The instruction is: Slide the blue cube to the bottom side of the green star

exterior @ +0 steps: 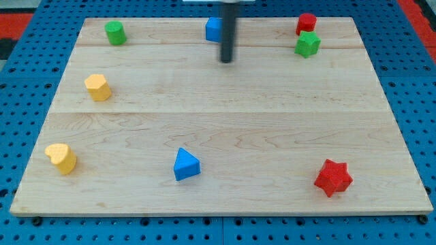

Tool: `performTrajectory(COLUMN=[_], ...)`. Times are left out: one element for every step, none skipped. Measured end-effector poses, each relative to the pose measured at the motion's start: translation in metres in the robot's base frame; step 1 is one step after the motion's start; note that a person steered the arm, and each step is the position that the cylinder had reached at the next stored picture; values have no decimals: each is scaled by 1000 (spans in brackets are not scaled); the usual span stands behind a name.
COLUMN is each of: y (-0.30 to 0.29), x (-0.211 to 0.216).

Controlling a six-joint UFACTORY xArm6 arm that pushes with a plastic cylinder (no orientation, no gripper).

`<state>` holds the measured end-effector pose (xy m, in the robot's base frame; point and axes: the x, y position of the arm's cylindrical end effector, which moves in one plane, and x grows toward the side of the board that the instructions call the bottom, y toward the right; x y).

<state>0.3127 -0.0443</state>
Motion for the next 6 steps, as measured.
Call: performTrajectory(y=[-67,-57,12,12,46,57], x=[-56,-106,-116,-74,-85,-120])
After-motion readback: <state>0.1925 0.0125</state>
